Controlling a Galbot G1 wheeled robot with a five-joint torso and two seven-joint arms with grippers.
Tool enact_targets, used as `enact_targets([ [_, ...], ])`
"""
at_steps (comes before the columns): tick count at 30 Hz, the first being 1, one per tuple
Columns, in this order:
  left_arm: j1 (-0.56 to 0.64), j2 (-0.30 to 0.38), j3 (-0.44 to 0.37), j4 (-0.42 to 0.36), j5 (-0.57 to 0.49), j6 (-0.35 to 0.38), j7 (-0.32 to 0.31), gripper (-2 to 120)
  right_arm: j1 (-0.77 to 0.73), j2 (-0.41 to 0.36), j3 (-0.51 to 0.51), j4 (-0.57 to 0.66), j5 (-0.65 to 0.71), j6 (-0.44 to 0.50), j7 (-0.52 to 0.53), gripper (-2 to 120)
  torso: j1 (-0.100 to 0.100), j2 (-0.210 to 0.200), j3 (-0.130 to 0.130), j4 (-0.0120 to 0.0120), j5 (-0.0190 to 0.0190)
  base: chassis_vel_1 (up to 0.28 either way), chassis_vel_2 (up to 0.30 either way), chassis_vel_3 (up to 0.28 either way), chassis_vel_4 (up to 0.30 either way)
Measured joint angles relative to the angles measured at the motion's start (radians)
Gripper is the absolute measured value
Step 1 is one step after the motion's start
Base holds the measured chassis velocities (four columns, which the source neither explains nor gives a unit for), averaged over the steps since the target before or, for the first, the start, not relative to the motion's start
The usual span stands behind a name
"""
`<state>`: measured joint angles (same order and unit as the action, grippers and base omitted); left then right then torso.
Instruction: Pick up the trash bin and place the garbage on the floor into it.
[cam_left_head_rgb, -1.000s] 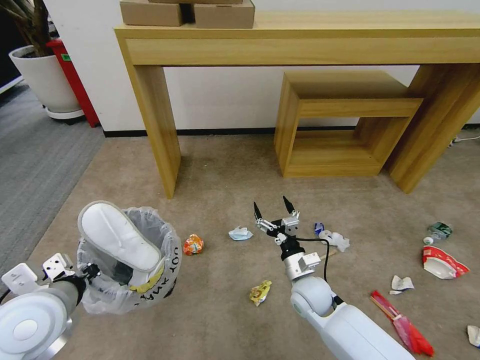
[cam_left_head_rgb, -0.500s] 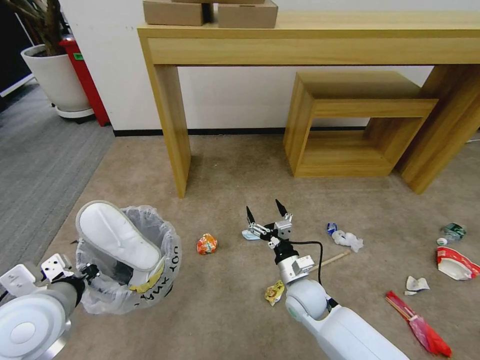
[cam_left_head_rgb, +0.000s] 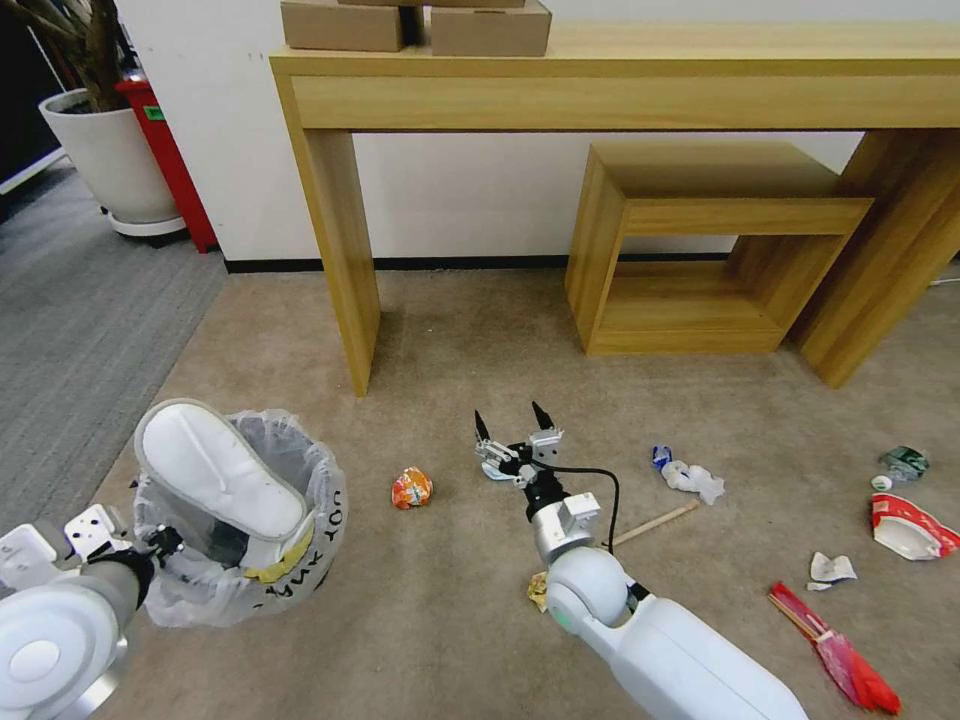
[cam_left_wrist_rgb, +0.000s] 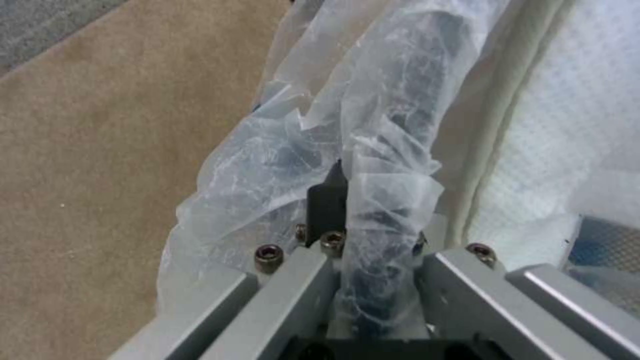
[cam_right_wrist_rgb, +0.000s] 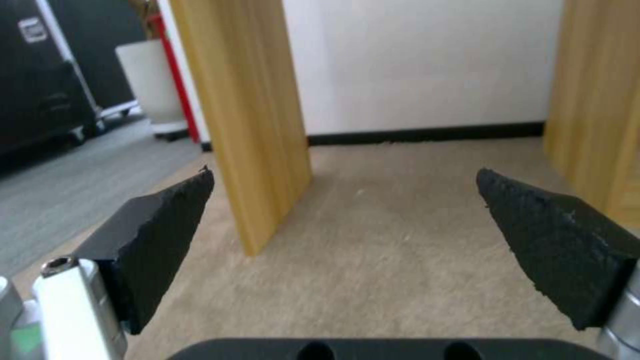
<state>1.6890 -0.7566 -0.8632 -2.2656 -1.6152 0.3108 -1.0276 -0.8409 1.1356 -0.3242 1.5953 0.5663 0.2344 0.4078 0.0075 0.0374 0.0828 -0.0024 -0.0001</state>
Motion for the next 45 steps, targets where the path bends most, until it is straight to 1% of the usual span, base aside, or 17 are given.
enact_targets([
  [6, -0.008, 0.009, -0.001, 0.025, 0.005, -0.001, 0.002, 0, 0.095, 0.051, -0.099, -0.067, 0.036, -0.008, -0.008, 100, 0.0, 0.0, 0.0, 0.0001, -0.0001, 0.0, 0.0, 0.0, 0.0],
  [9, -0.013, 0.014, -0.004, 0.039, 0.005, -0.002, 0.002, 0, 0.13, 0.086, -0.146, -0.085, 0.07, -0.031, 0.018, 100, 0.0, 0.0, 0.0, 0.0001, -0.0001, 0.0, 0.0, 0.0, 0.0],
  [12, -0.021, 0.021, -0.007, 0.061, 0.004, -0.003, 0.002, 0, 0.186, 0.149, -0.213, -0.131, 0.114, -0.078, 0.076, 100, 0.0, 0.0, 0.0, 0.0002, -0.0003, 0.0, 0.0, 0.0, 0.0],
  [15, -0.028, 0.023, -0.001, 0.069, 0.004, -0.003, 0.002, 0, 0.221, 0.184, -0.241, -0.155, 0.124, -0.116, 0.106, 100, 0.0, 0.0, 0.0, 0.0003, -0.0001, 0.0, 0.0, 0.0, 0.0],
  [19, -0.032, 0.022, 0.005, 0.079, 0.005, -0.004, 0.002, 0, 0.245, 0.211, -0.256, -0.182, 0.152, -0.149, 0.123, 100, 0.0, 0.0, 0.0, 0.0, -0.0002, 0.0, 0.0, 0.0, 0.0],
  [23, -0.038, 0.022, 0.013, 0.102, 0.011, -0.004, 0.007, 0, 0.286, 0.262, -0.239, -0.276, 0.247, -0.252, 0.182, 100, 0.0, 0.0, 0.0, 0.0004, -0.0002, 0.0, 0.0, 0.0, 0.0],
  [26, -0.044, 0.029, 0.016, 0.111, 0.01, -0.004, 0.008, 0, 0.297, 0.269, -0.224, -0.315, 0.245, -0.257, 0.173, 100, 0.0, 0.0, 0.0, 0.0001, -0.0001, 0.0, 0.0, 0.0, 0.0],
  [28, -0.045, 0.031, 0.018, 0.112, 0.009, -0.004, 0.009, 0, 0.297, 0.269, -0.216, -0.323, 0.235, -0.25, 0.164, 100, 0.0, 0.0, 0.0, 0.0, -0.0002, 0.0, 0.0, 0.0, 0.0],
  [30, -0.047, 0.032, 0.019, 0.112, 0.009, -0.004, 0.01, 0, 0.292, 0.266, -0.198, -0.324, 0.216, -0.218, 0.146, 100, 0.0, 0.0, 0.0, 0.0, -0.0001, 0.0, 0.0, 0.0, 0.0],
  [31, -0.048, 0.03, 0.02, 0.112, 0.009, -0.004, 0.01, 0, 0.277, 0.257, -0.169, -0.314, 0.178, -0.179, 0.13, 100, 0.0, 0.0, 0.0, 0.0, 0.0, 0.0, 0.0, 0.0, 0.0],
  [32, -0.048, 0.03, 0.02, 0.112, 0.009, -0.004, 0.01, 0, 0.277, 0.257, -0.169, -0.314, 0.178, -0.179, 0.13, 100, 0.0, 0.0, 0.0, 0.0, 0.0, 0.0, 0.0, 0.0, 0.0],
  [34, -0.045, 0.013, 0.03, 0.112, 0.022, -0.003, 0.016, 0, 0.225, 0.217, -0.118, -0.251, 0.084, -0.119, 0.083, 100, 0.0, 0.0, 0.0, 0.0, 0.0, 0.0, 0.0, 0.0, 0.0],
  [35, -0.044, 0.005, 0.034, 0.112, 0.028, -0.002, 0.019, 0, 0.209, 0.208, -0.111, -0.248, 0.06, -0.081, 0.071, 100, 0.0, 0.0, 0.0, -0.0003, 0.0, 0.0, 0.0, 0.0, 0.0],
  [36, -0.044, 0.005, 0.034, 0.112, 0.028, -0.002, 0.019, 0, 0.209, 0.208, -0.111, -0.248, 0.06, -0.081, 0.071, 100, 0.0, 0.0, 0.0, -0.0003, 0.0, 0.0, 0.0, 0.0, 0.0],
  [42, -0.048, -0.004, 0.041, 0.105, 0.035, -0.003, 0.019, 0, 0.15, 0.193, -0.078, -0.235, -0.003, 0.037, 0.036, 100, 0.0, 0.0, 0.0, 0.0002, 0.0002, 0.0, 0.0, 0.0, 0.0],
  [43, -0.048, -0.004, 0.041, 0.105, 0.035, -0.003, 0.019, 0, 0.15, 0.193, -0.078, -0.235, -0.003, 0.037, 0.036, 100, 0.0, 0.0, 0.0, 0.0002, 0.0002, 0.0, 0.0, 0.0, 0.0],
  [45, -0.045, -0.006, 0.041, 0.1, 0.036, -0.003, 0.018, 0, 0.131, 0.198, -0.058, -0.233, -0.029, 0.098, 0.012, 100, 0.0, 0.0, 0.0, -0.0001, 0.0002, 0.0, 0.0, 0.0, 0.0],
])
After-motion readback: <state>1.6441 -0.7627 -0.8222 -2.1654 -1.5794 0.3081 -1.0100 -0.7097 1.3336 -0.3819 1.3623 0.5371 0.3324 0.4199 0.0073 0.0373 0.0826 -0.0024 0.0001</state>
